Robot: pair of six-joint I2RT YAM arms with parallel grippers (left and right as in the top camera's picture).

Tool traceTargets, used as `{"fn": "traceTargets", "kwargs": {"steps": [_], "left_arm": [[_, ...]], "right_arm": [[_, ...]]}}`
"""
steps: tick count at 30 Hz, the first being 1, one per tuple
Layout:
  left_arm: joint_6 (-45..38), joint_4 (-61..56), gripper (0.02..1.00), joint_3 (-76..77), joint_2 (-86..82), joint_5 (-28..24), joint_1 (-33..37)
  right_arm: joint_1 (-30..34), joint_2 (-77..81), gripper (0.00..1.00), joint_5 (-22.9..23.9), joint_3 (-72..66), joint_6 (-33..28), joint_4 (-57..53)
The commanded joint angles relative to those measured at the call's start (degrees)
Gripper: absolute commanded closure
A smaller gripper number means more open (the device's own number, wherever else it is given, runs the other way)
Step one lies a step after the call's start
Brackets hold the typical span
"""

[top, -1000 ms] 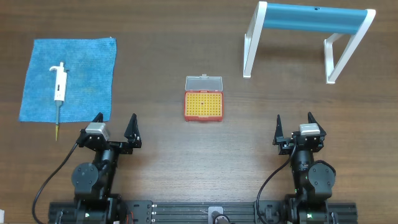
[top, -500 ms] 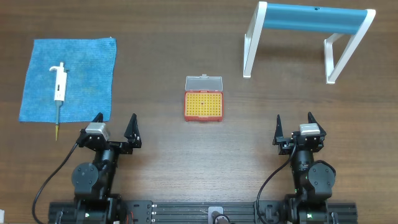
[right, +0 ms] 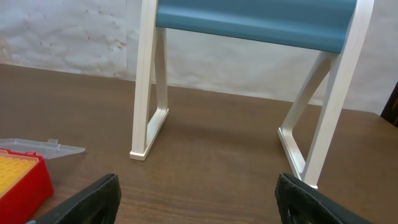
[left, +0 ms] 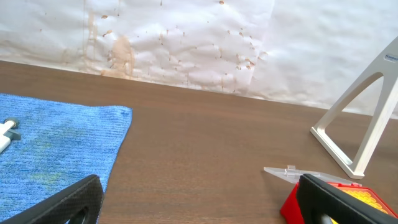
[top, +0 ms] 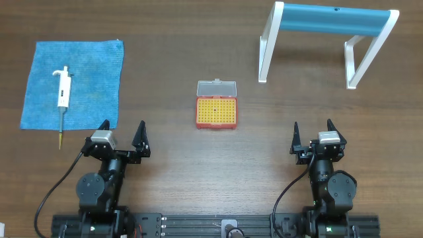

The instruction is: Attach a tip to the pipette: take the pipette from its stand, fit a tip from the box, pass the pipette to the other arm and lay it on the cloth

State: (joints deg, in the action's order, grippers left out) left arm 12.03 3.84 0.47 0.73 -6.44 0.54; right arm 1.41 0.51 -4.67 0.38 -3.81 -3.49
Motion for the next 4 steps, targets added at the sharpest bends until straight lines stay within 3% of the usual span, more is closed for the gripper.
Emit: {"fn": "traceTargets", "kwargs": {"steps": [1, 4], "left_arm": [[-0.5, 0.3, 0.023, -0.2, -0.5, 0.4, -0.2], [-0.5, 0.3, 0.023, -0.2, -0.5, 0.4, -0.2]], "right_arm": [[-0.4, -0.4, 0.196, -0.5, -0.2, -0.8, -0.3], [-0.4, -0.4, 0.196, -0.5, -0.2, -0.8, -0.3]]}}
